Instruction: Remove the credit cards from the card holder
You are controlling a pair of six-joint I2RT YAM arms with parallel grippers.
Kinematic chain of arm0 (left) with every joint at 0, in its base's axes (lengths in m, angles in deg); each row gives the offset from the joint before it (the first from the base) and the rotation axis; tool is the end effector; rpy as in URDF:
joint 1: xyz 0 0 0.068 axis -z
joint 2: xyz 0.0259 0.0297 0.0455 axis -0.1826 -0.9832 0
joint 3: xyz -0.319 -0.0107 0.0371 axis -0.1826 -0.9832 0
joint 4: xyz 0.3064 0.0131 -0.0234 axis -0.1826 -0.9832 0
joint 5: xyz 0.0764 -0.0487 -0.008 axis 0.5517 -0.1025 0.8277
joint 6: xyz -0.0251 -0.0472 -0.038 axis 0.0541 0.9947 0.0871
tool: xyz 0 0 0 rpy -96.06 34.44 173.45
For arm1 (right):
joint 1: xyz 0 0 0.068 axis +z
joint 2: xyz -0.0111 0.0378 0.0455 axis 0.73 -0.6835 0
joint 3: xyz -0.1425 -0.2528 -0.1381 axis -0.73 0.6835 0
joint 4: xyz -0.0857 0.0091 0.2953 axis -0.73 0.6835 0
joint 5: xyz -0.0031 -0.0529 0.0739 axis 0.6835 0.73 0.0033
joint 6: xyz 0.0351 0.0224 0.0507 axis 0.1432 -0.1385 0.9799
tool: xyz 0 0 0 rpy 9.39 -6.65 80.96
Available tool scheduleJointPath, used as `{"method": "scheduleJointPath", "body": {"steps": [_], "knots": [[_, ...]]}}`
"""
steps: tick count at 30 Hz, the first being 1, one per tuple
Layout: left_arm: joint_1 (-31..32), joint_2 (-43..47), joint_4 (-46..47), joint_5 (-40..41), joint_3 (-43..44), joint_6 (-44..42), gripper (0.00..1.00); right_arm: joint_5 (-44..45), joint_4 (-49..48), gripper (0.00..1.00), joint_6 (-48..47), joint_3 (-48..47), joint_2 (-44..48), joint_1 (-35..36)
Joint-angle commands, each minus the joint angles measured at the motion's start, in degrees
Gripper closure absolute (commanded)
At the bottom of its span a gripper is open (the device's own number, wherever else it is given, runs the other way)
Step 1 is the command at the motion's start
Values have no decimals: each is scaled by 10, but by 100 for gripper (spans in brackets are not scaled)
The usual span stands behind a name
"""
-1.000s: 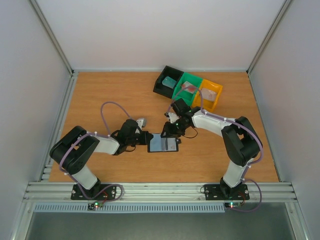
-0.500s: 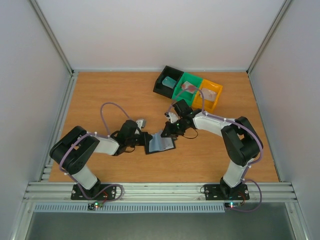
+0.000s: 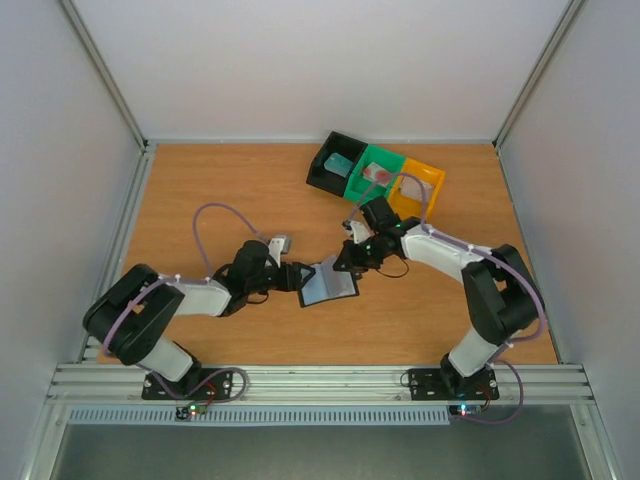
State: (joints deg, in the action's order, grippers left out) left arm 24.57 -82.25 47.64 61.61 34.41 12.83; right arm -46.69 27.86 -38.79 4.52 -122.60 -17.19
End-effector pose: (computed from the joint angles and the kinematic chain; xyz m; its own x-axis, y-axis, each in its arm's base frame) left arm 0.2351 -0.1861 0.1209 -0.8144 -0.0793 -0.5749 0.3719 0.6892 -0.6219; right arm 0.3083 0.2101 0.1835 -0.7387 -0.4900 -0.4628 -0.6738 0.5539 0.4891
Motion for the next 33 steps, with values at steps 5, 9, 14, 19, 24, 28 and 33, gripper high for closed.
{"method": "scheduleJointPath", "body": {"steps": [5,9,14,19,24,28,33], "knots": [[-5,88,81,-79,-38,-50,1,20,38,99,-22,6,100,-18],[-7,101,71,-81,-41,-47,1,18,48,99,-32,1,138,-18],[-8,116,82,-113,-44,-59,1,0,56,99,-43,-10,183,-18],[-14,152,97,-153,-55,-60,1,-24,59,99,-56,-20,226,-19],[-15,198,142,-210,-59,-55,1,-55,60,99,-75,-28,265,-18],[-15,231,160,-242,-59,-51,1,-90,60,99,-82,-34,295,-18],[-14,257,157,-238,-56,-53,1,-108,58,99,-85,-36,325,-19]]}}
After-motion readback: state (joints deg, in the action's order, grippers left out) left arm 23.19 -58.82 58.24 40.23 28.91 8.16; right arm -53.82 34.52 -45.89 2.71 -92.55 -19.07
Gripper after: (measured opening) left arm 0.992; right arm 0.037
